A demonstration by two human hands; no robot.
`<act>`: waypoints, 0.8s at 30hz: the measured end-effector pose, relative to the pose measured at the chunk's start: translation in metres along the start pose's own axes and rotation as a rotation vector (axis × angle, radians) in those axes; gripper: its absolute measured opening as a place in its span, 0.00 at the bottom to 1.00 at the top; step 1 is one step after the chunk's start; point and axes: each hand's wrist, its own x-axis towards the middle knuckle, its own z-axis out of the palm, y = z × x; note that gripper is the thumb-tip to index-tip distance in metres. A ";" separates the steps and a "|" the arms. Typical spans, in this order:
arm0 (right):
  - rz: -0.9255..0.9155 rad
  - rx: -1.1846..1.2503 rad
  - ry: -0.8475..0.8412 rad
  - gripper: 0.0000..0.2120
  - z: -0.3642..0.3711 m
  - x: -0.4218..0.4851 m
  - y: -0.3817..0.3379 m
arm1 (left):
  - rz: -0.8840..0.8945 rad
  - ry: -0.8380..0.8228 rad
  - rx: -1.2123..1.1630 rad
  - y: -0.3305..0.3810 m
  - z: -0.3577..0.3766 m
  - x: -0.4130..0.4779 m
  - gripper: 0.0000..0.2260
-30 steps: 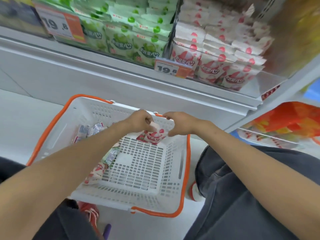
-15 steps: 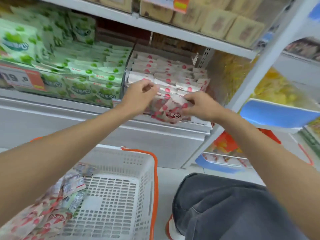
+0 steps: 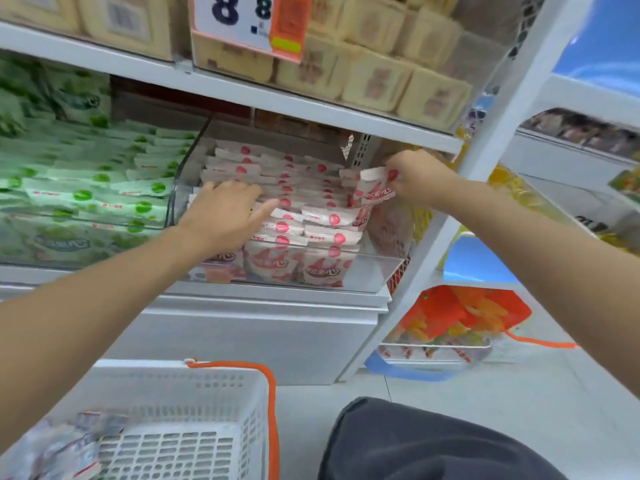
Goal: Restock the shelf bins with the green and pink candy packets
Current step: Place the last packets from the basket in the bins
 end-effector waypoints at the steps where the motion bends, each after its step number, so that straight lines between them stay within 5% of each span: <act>1: -0.003 -0.003 -0.029 0.07 0.002 0.002 0.000 | -0.003 -0.011 -0.003 -0.001 0.000 0.000 0.31; 4: 0.011 0.015 -0.094 0.04 0.010 0.008 0.004 | 0.004 -0.015 -0.008 -0.002 0.004 0.000 0.28; 9: 0.079 -0.028 -0.169 0.17 0.028 0.022 0.011 | 0.011 -0.007 -0.015 -0.001 0.003 0.000 0.29; 24: 0.074 -0.199 -0.260 0.19 0.013 0.046 0.004 | 0.006 0.005 -0.027 -0.002 0.005 0.000 0.36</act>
